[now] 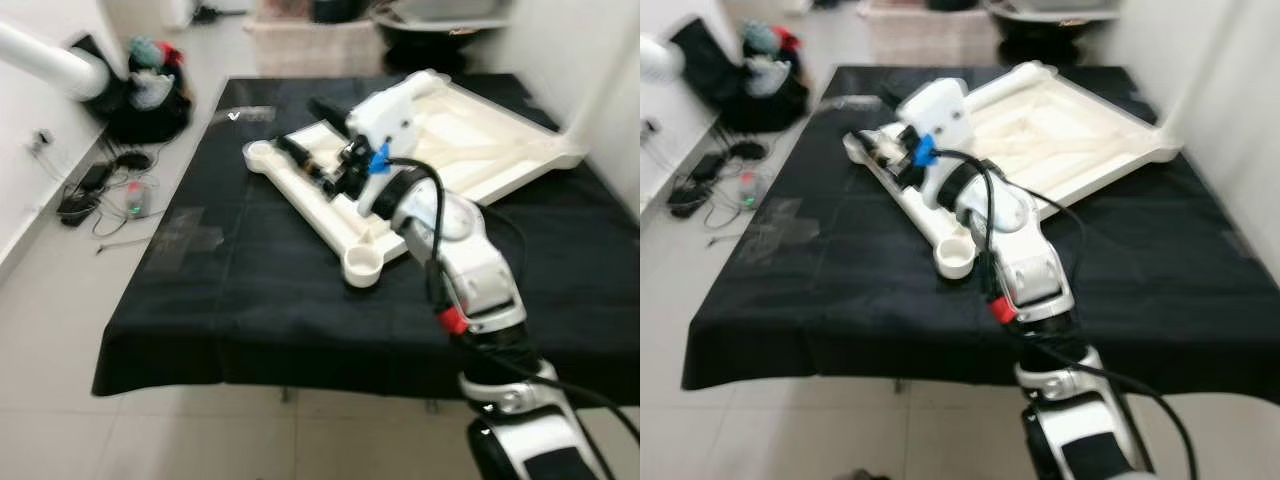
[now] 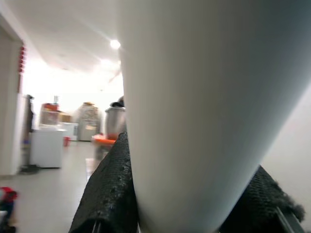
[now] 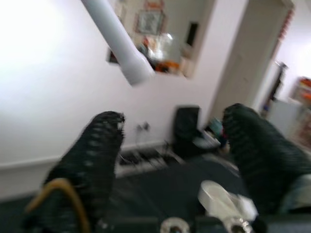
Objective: Building children table
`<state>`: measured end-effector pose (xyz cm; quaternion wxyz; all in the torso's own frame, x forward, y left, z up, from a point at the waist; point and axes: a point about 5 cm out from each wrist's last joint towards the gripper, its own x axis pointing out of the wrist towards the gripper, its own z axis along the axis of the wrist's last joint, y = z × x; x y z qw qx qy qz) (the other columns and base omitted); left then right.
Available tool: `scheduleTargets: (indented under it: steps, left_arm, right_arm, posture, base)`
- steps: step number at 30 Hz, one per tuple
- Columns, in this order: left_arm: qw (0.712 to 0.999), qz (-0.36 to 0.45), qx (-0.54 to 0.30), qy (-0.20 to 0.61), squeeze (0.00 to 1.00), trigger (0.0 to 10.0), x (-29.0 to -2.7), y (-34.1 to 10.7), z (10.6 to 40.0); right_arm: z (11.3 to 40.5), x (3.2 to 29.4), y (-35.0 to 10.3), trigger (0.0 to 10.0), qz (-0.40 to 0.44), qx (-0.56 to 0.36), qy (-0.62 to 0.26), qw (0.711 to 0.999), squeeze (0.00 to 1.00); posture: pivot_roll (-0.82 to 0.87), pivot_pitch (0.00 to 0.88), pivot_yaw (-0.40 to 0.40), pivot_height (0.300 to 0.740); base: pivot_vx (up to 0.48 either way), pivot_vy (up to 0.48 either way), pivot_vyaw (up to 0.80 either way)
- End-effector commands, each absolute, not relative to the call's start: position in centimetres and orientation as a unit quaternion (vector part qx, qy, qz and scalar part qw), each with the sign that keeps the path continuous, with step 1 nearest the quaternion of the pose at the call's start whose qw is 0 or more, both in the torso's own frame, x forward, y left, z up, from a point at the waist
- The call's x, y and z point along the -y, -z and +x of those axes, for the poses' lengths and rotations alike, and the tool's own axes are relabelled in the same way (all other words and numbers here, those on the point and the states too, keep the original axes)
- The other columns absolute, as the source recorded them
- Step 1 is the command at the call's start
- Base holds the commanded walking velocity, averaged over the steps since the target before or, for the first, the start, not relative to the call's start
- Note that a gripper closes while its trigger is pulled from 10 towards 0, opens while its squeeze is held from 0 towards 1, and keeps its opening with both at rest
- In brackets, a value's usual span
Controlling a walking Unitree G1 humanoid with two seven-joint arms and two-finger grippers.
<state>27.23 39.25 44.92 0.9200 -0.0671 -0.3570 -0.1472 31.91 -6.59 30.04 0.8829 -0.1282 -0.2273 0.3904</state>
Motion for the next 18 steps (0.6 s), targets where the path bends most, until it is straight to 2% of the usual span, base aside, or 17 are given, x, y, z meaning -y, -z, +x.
scheduleTargets:
  steps: [1, 5, 6, 7, 8, 18]
  left_arm:
    - [0.913, -0.071, 0.362, 0.172, 0.00, 0.0, -39.6, -44.7, 26.6]
    - [0.912, -0.059, 0.355, 0.197, 0.00, 0.0, -40.0, -44.1, 26.2]
    - [0.912, -0.058, 0.355, 0.198, 0.00, 0.0, -40.0, -44.1, 26.3]
    - [0.913, -0.053, 0.353, 0.197, 0.00, 0.0, -39.7, -44.3, 26.6]
    - [0.914, -0.052, 0.354, 0.191, 0.00, 0.0, -39.5, -44.5, 26.9]
    - [0.926, -0.053, 0.342, 0.151, 0.00, 0.0, -39.4, -44.4, 27.7]
  right_arm:
    - [31.9, 7.3, -29.2, 10.0, -0.129, 0.214, -0.393, 0.885, 1.00]
    - [32.2, 7.7, -28.3, 10.0, -0.157, 0.199, -0.375, 0.891, 1.00]
    - [32.6, 8.4, -28.1, 10.0, -0.158, 0.194, -0.352, 0.902, 0.66]
    - [33.0, 9.1, -28.0, 10.0, -0.157, 0.190, -0.333, 0.910, 0.15]
    - [33.3, 9.6, -28.0, 10.0, -0.156, 0.188, -0.320, 0.915, 0.00]
    - [34.8, 10.4, -27.2, 10.0, -0.159, 0.174, -0.262, 0.936, 0.00]
  posture:
    - [0.00, 0.059, 0.010, 0.740]
    - [-0.01, 0.041, 0.030, 0.740]
    - [0.00, 0.066, 0.028, 0.740]
    - [0.00, 0.050, 0.039, 0.740]
    - [0.00, 0.048, 0.043, 0.740]
    - [0.00, 0.000, 0.096, 0.740]
  base:
    - [0.000, 0.000, 0.00]
    - [0.000, 0.000, 0.00]
    - [0.000, 0.000, 0.00]
    - [0.000, 0.000, 0.00]
    - [0.000, 0.000, 0.00]
    - [0.000, 0.000, 0.00]
